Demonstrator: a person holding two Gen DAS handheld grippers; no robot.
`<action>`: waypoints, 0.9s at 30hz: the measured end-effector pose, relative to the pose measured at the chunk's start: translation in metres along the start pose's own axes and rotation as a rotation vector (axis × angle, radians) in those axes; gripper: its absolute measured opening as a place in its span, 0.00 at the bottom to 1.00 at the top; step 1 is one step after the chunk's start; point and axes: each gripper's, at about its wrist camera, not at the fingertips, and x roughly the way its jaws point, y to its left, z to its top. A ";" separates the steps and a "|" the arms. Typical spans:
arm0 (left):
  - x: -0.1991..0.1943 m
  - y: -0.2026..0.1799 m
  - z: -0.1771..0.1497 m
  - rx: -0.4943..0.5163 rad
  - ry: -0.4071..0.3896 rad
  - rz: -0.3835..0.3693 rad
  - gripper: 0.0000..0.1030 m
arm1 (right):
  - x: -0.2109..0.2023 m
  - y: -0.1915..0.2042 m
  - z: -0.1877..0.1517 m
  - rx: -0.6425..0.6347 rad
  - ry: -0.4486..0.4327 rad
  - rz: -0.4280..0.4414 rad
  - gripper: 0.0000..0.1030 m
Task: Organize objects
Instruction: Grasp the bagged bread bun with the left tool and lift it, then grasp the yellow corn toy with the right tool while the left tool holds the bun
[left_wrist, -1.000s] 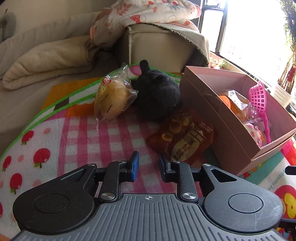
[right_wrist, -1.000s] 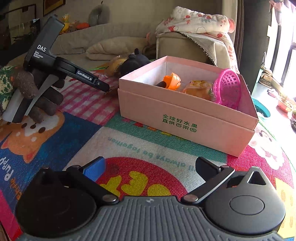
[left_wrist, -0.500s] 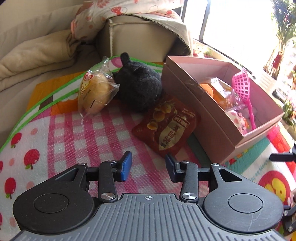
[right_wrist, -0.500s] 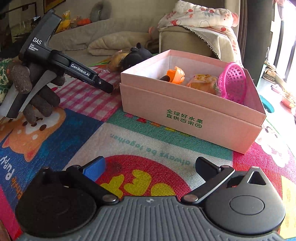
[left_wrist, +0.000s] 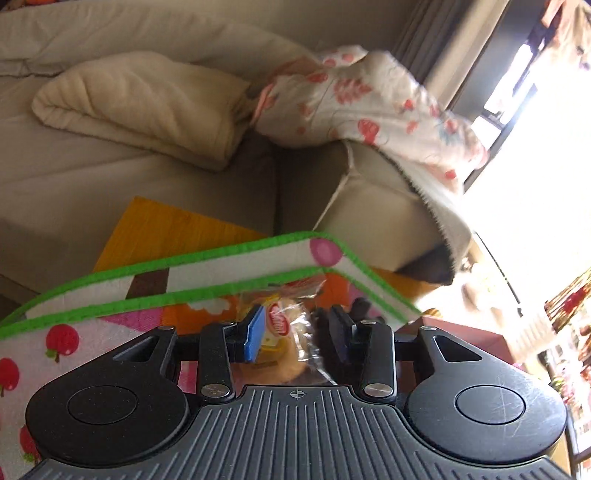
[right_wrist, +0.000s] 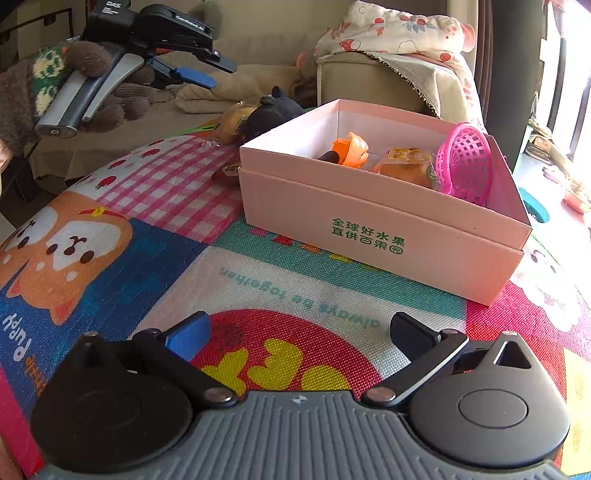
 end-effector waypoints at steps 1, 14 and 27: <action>0.016 -0.001 0.000 0.022 0.036 0.038 0.40 | 0.000 0.000 0.000 0.001 0.000 0.000 1.00; 0.011 0.001 -0.060 0.171 0.035 0.079 0.56 | 0.003 0.001 0.001 -0.008 0.007 -0.006 1.00; -0.103 0.053 -0.169 0.096 -0.142 0.064 0.56 | 0.016 0.009 0.012 0.011 0.061 -0.038 1.00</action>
